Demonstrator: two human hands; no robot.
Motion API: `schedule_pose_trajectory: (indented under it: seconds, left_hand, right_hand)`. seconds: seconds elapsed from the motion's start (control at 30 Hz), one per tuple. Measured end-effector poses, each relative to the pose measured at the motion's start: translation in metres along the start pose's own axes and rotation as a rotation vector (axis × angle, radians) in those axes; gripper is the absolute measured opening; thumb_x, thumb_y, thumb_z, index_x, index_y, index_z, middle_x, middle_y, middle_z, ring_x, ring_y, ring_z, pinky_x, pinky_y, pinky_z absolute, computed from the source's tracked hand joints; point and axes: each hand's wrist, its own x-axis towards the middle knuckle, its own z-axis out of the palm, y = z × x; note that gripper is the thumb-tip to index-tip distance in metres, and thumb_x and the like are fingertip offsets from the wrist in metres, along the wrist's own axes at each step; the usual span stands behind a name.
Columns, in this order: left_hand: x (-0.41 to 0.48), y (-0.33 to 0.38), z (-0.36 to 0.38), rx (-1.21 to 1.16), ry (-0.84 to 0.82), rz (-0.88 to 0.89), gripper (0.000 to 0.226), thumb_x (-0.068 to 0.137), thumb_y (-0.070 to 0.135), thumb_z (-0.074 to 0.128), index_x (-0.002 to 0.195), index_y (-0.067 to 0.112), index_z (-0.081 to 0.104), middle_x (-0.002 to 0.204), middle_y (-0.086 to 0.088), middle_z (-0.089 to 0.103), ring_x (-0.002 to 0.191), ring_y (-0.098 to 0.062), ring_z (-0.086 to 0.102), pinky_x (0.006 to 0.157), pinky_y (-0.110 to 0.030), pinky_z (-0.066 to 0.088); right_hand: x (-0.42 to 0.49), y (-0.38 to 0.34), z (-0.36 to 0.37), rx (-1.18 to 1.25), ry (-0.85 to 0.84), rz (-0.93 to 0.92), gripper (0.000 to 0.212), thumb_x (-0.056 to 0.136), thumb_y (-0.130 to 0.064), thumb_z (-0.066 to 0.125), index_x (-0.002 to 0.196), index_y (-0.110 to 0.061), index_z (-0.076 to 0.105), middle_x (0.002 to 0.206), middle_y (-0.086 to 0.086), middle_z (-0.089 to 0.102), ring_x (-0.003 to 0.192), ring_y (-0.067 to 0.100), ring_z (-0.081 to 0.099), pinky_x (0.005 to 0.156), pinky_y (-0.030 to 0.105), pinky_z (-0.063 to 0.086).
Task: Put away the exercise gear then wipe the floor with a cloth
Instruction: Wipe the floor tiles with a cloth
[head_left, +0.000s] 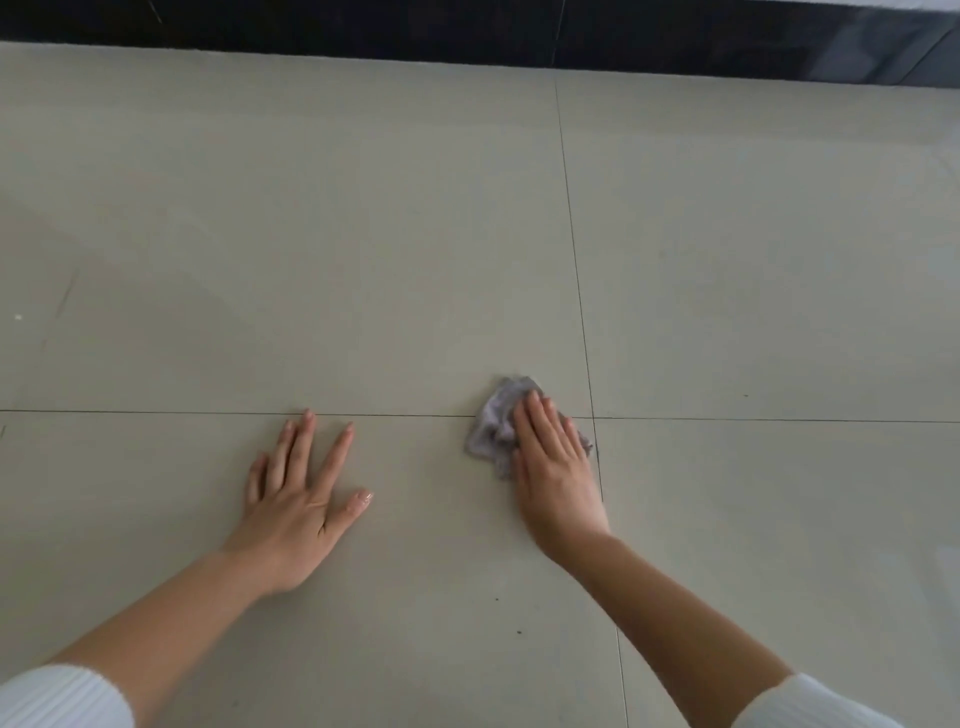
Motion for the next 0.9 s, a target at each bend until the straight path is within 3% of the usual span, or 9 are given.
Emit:
schedule_pose_trajectory:
  seconds: [0.1, 0.17, 0.27, 0.33, 0.43, 0.53, 0.67, 0.77, 0.9]
  left_hand:
    - [0.0, -0.003, 0.004, 0.033, 0.101, 0.041, 0.082, 0.08, 0.077, -0.003, 0.15, 0.035, 0.001, 0.16, -0.008, -0.004, 0.145, -0.025, 0.002, 0.112, -0.049, 0.01]
    - [0.006, -0.005, -0.002, 0.022, 0.189, 0.065, 0.07, 0.091, 0.064, 0.007, 0.147, 0.026, 0.025, 0.153, -0.018, 0.023, 0.133, -0.035, 0.03, 0.105, -0.052, 0.027]
    - [0.027, -0.012, -0.014, -0.006, 0.331, -0.026, 0.065, 0.094, 0.053, 0.018, 0.142, 0.014, 0.038, 0.148, -0.023, 0.031, 0.13, -0.04, 0.035, 0.103, -0.052, 0.03]
    - [0.04, -0.018, -0.019, -0.05, 0.38, -0.138, 0.065, 0.092, 0.047, 0.022, 0.141, 0.009, 0.04, 0.149, -0.023, 0.03, 0.134, -0.041, 0.032, 0.106, -0.053, 0.028]
    - [0.046, -0.026, -0.015, -0.06, 0.431, -0.171, 0.063, 0.09, 0.044, 0.023, 0.14, 0.01, 0.041, 0.149, -0.02, 0.032, 0.136, -0.037, 0.03, 0.109, -0.05, 0.026]
    - [0.047, -0.027, -0.015, -0.105, 0.478, -0.178, 0.061, 0.088, 0.045, 0.028, 0.14, 0.015, 0.041, 0.15, -0.015, 0.033, 0.135, -0.034, 0.03, 0.108, -0.047, 0.026]
    - [0.047, -0.024, -0.016, -0.123, 0.464, -0.224, 0.062, 0.085, 0.046, 0.03, 0.139, 0.019, 0.041, 0.15, -0.011, 0.032, 0.133, -0.034, 0.03, 0.105, -0.05, 0.03]
    - [0.047, -0.024, -0.017, -0.119, 0.455, -0.225, 0.061, 0.086, 0.046, 0.03, 0.139, 0.018, 0.041, 0.15, -0.011, 0.032, 0.132, -0.034, 0.031, 0.104, -0.05, 0.03]
    - [0.047, -0.025, -0.016, -0.117, 0.47, -0.224, 0.062, 0.086, 0.046, 0.03, 0.14, 0.018, 0.042, 0.149, -0.011, 0.033, 0.132, -0.033, 0.031, 0.103, -0.049, 0.031]
  right_hand:
    - [-0.022, -0.027, 0.008, -0.02, -0.132, -0.288, 0.054, 0.088, -0.014, 0.043, 0.142, -0.006, 0.042, 0.151, 0.013, 0.032, 0.14, 0.029, 0.031, 0.117, 0.038, 0.018]
    - [-0.025, -0.03, 0.009, -0.085, -0.239, -0.492, 0.059, 0.088, -0.018, 0.037, 0.147, -0.022, 0.033, 0.153, 0.009, 0.029, 0.142, 0.025, 0.027, 0.117, 0.039, 0.02]
    - [-0.006, -0.008, 0.0, -0.127, -0.337, -0.723, 0.062, 0.084, -0.015, 0.034, 0.144, -0.034, 0.037, 0.153, 0.003, 0.033, 0.141, 0.022, 0.03, 0.114, 0.038, 0.028]
    - [0.02, 0.017, -0.006, -0.126, -0.303, -0.668, 0.06, 0.084, -0.008, 0.036, 0.14, -0.029, 0.045, 0.151, 0.002, 0.037, 0.139, 0.024, 0.033, 0.113, 0.035, 0.03]
    - [0.07, 0.061, -0.025, -0.108, -0.107, -0.306, 0.058, 0.087, -0.003, 0.036, 0.143, -0.018, 0.04, 0.15, 0.008, 0.037, 0.14, 0.038, 0.026, 0.115, 0.036, 0.017]
    - [0.116, 0.081, -0.046, -0.085, -0.051, 0.11, 0.057, 0.098, -0.004, 0.033, 0.15, -0.024, 0.023, 0.16, -0.003, 0.012, 0.148, 0.026, -0.002, 0.118, 0.038, 0.002]
    - [0.159, 0.055, -0.036, -0.044, -0.008, 0.332, 0.06, 0.097, -0.003, 0.03, 0.153, -0.018, 0.014, 0.161, 0.0, 0.002, 0.147, 0.025, -0.008, 0.117, 0.035, -0.006]
    - [0.168, 0.015, -0.008, -0.014, -0.015, 0.238, 0.057, 0.097, -0.006, 0.035, 0.152, -0.014, 0.021, 0.16, 0.005, 0.008, 0.147, 0.027, 0.001, 0.117, 0.036, -0.003]
    - [0.123, -0.048, 0.027, 0.023, -0.081, -0.188, 0.054, 0.086, -0.005, 0.046, 0.14, -0.007, 0.045, 0.149, 0.015, 0.037, 0.139, 0.037, 0.032, 0.115, 0.049, 0.019]
